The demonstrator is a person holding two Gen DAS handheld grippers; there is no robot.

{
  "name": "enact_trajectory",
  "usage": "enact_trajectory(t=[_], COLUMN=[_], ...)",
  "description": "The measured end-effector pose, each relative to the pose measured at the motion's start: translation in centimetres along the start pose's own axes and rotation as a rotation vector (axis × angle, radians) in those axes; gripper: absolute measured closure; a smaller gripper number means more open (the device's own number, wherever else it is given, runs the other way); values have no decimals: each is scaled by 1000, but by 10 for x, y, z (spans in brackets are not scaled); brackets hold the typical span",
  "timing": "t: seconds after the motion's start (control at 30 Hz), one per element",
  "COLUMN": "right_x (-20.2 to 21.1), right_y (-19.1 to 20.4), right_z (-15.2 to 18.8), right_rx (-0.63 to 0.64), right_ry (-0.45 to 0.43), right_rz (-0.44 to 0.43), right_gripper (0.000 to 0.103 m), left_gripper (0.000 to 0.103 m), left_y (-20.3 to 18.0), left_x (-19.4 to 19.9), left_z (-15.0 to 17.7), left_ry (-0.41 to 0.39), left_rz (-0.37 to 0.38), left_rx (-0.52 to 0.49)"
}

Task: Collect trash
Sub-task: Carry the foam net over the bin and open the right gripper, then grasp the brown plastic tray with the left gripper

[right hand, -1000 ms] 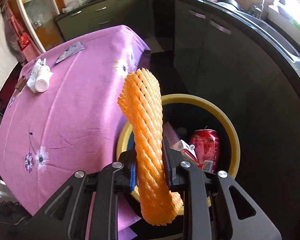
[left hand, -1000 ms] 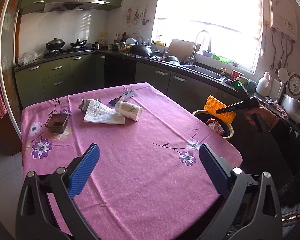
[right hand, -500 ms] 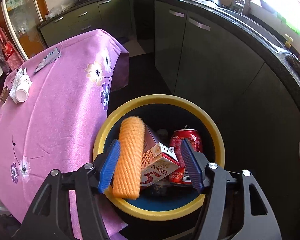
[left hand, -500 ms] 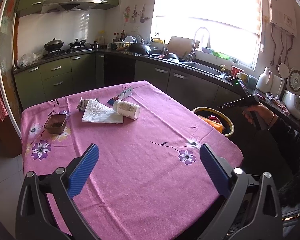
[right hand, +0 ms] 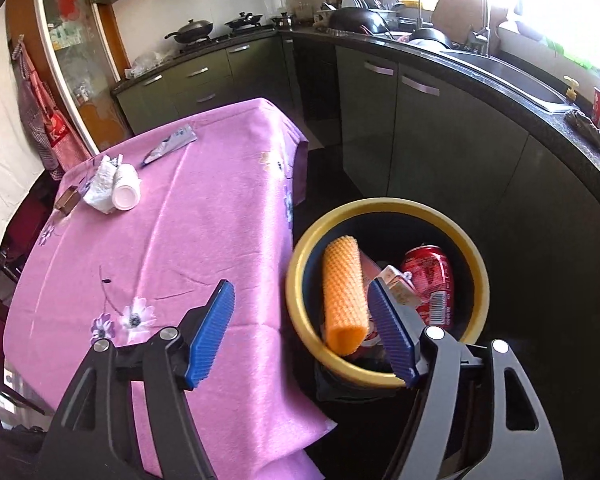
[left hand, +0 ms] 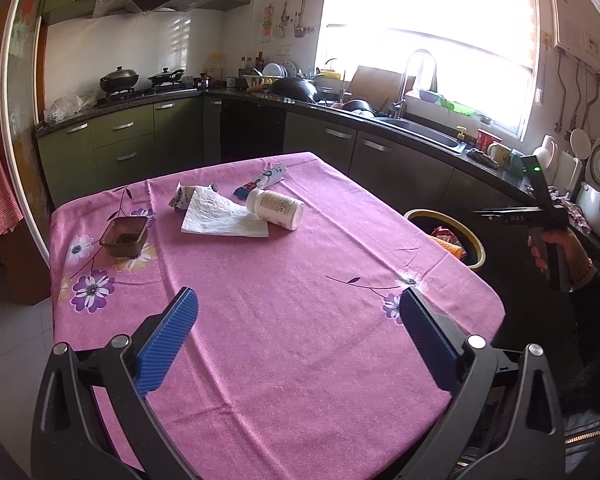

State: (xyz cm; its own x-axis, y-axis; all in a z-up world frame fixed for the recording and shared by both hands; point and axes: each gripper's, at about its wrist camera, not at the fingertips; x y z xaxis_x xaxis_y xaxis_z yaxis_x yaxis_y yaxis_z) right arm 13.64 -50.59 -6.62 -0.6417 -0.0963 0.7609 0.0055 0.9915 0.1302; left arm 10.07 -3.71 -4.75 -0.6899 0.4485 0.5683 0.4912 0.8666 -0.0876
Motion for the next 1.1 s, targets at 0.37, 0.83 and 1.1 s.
enact_trajectory(t=[0.37, 0.83, 1.1], right_x=[7, -28, -38], right_y=[89, 120, 124], right_z=[21, 13, 11], right_rx=[42, 49, 45], right_ry=[-27, 35, 63], right_rz=[-204, -287, -299], right_gripper=[29, 27, 27], left_gripper=[7, 7, 7], left_y=[103, 205, 210], left_x=[-71, -183, -202], left_z=[-39, -59, -58], left_ry=[115, 296, 322], left_rz=[-271, -278, -266], left_rx=[45, 170, 159])
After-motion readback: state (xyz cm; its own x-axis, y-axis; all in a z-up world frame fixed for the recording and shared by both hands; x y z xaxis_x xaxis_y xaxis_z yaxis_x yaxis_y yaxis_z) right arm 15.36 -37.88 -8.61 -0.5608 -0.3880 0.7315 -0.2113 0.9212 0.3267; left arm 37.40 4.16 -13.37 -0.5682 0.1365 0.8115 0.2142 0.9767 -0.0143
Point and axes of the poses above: each gripper's, at about its wrist camera, not at the fingertips, and x roughly against the way its jaws point, y to its left, z to its underside
